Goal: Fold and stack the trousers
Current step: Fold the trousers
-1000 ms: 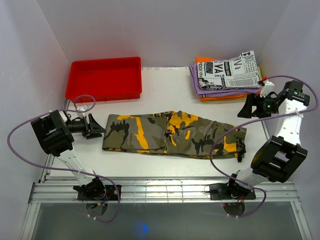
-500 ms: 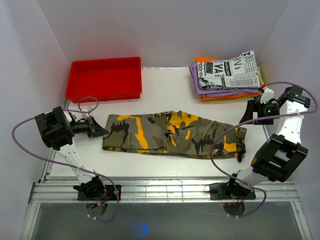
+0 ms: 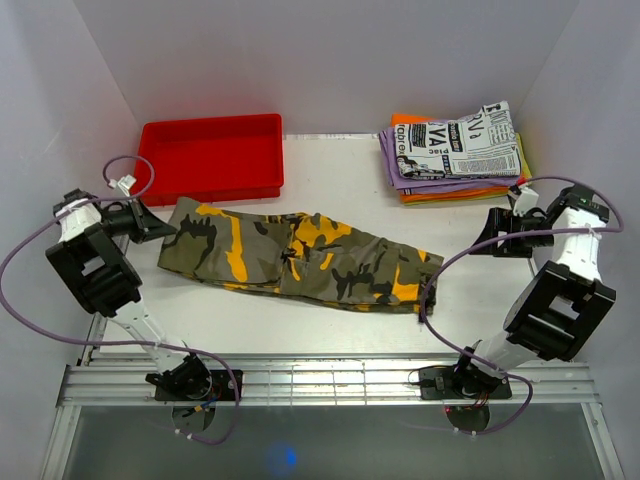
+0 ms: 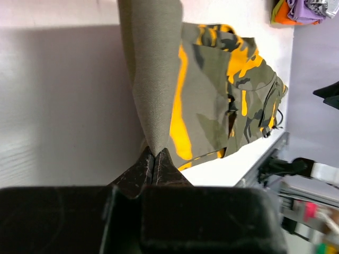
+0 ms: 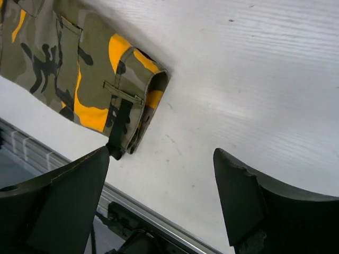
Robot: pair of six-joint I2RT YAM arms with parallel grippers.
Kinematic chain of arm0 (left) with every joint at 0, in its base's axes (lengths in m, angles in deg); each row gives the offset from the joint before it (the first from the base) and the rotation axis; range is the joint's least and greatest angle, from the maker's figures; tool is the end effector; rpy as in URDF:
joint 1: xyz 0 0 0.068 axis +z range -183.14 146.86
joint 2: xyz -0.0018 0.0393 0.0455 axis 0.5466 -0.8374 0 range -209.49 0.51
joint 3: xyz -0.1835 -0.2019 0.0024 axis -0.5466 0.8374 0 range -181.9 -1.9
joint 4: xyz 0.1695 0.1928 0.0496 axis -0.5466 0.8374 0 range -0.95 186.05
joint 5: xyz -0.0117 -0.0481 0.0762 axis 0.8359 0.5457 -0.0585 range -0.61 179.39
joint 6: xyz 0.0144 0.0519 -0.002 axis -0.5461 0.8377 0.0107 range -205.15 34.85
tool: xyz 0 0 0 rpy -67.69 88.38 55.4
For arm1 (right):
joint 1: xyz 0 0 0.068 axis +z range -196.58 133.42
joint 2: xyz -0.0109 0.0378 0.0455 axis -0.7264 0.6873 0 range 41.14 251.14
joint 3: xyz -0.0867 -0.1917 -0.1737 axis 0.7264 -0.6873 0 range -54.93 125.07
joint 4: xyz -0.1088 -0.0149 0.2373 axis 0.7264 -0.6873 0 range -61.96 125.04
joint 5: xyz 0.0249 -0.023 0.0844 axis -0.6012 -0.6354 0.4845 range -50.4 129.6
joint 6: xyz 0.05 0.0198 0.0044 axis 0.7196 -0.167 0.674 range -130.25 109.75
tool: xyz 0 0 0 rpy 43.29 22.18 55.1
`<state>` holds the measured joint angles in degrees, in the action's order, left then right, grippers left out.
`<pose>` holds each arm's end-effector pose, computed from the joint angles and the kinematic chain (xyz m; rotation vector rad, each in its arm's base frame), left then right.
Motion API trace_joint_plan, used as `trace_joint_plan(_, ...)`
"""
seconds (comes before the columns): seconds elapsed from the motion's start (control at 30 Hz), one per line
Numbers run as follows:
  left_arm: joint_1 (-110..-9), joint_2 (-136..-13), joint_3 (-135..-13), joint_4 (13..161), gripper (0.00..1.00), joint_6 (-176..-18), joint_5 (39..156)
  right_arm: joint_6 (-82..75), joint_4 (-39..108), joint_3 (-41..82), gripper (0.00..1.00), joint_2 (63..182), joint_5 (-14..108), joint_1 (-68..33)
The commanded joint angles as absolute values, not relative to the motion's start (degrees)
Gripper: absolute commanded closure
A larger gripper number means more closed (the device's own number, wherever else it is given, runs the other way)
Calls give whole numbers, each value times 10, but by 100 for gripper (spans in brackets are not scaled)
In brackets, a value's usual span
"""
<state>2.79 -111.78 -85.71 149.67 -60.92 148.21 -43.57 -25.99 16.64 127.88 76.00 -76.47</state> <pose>0.3139 0.1899 0.2013 -0.2308 2.3579 -1.1465 0.2547 -0.1220 0.2712 -0.1780 2.5510 0.5536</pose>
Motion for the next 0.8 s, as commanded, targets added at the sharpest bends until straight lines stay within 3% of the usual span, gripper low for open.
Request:
trace_joint_plan(0.0, 24, -1043, -914, 1553, 100, -586, 1489, -433, -228, 122, 17, 1282, 846, -766)
trace_joint_plan(0.1, 21, -1037, -963, 1587, 100, -615, 1484, -391, -149, 85, 41, 1282, 935, -761)
trace_joint_plan(0.2, -4, -1028, -1016, 1623, 100, -643, 1479, -313, -61, 34, 47, 1281, 967, -725)
trace_joint_plan(0.23, -14, -1023, -1029, 1629, 100, -654, 1474, -305, -34, 20, 46, 1295, 971, -701)
trace_joint_plan(0.33, -61, -1004, -1077, 1638, 100, -698, 1454, -257, 18, -23, 20, 1324, 970, -666)
trace_joint_plan(0.37, -75, -999, -1096, 1640, 100, -714, 1452, -245, 33, -35, 6, 1326, 973, -661)
trace_joint_plan(0.4, -103, -990, -1102, 1641, 100, -724, 1446, -230, 55, -50, 3, 1329, 970, -651)
trace_joint_plan(0.5, -154, -977, -1101, 1629, 100, -770, 1429, -161, 150, -101, 10, 1334, 966, -631)
trace_joint_plan(0.6, -186, -964, -1084, 1614, 100, -808, 1418, -112, 217, -126, 3, 1350, 966, -601)
trace_joint_plan(0.63, -193, -963, -1082, 1610, 100, -812, 1418, -83, 231, -133, 10, 1354, 959, -594)
trace_joint_plan(0.77, -244, -962, -1085, 1595, 100, -845, 1385, -40, 298, -162, 12, 1379, 934, -563)
